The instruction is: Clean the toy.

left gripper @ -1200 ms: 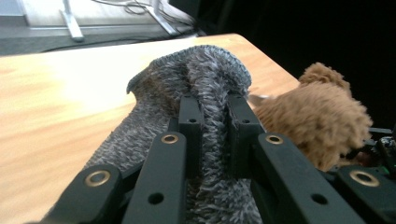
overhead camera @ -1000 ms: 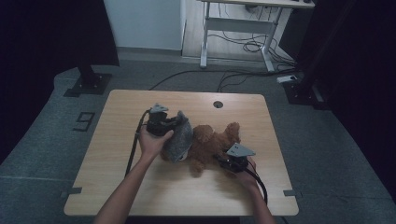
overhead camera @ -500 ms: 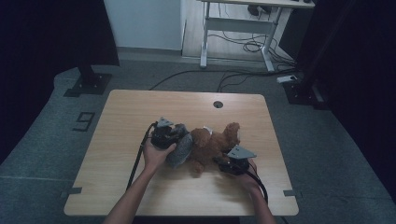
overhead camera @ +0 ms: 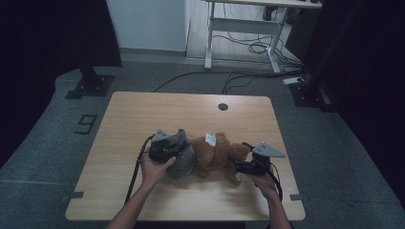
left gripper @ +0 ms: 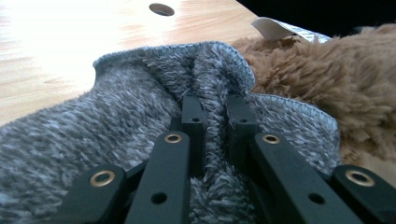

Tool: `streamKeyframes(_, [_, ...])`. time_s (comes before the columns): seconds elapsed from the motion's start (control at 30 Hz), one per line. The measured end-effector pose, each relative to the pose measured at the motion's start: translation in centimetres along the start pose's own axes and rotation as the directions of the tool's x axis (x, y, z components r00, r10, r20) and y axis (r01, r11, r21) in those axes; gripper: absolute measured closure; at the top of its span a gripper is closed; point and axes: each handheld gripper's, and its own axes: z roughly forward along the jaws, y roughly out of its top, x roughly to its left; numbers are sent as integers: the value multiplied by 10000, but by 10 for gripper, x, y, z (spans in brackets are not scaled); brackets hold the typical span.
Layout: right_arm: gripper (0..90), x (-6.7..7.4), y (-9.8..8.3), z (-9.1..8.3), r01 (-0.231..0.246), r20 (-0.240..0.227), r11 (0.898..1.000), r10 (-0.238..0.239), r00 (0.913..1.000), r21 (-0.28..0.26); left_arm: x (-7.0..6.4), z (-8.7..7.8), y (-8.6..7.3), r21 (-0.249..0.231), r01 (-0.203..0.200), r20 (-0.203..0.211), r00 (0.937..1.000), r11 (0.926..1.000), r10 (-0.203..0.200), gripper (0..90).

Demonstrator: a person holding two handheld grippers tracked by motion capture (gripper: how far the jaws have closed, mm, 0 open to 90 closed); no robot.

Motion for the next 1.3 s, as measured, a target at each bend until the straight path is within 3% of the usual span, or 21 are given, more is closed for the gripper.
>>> streamKeyframes(0.13, [386,15,-3,16,606,-495,9963,-575,9971,614,-1,-5,-6,-83,97,111,9999,9999,-96,806])
streamKeyframes(0.2, [446,18,-8,21,747,-398,9931,-713,9967,904,-2,-7,-7,-42,125,174,9998,9999,-124,806])
streamKeyframes(0.33, [512,12,-21,23,23,-589,9971,21,9983,756,-6,-10,-6,112,76,220,9997,9999,-79,804])
streamKeyframes(0.4, [525,12,-23,22,147,-645,9966,-95,9979,808,-7,-12,-4,159,109,264,9996,9998,-113,799])
streamKeyframes(0.5, [538,12,-22,21,461,-625,9958,-412,9972,792,-10,-21,9,135,193,283,9994,9997,-197,796])
streamKeyframes(0.63, [555,11,-25,20,536,-455,9953,-501,9977,811,-17,-28,35,24,-169,113,9998,9999,169,799])
streamKeyframes(0.8, [561,12,-26,21,743,-362,9938,-715,9968,831,-35,-27,69,-418,-548,386,9977,9976,564,800])
streamKeyframes(0.93, [563,13,-27,21,948,-388,9924,-919,9950,785,-60,-12,95,-616,-931,891,9912,9938,984,799])
streamKeyframes(1.07, [564,14,-27,20,1086,-381,9914,-1061,9936,724,-95,17,112,-358,-1455,1366,9793,9887,1491,797])
streamKeyframes(1.17, [565,14,-27,20,1087,-383,9914,-1062,9936,725,-115,47,107,322,-1707,1648,9727,9848,1633,793])
streamKeyframes(1.3, [565,14,-28,20,1042,-399,9922,-1016,9940,689,-123,87,79,1584,-1909,1592,9732,9688,1657,791])
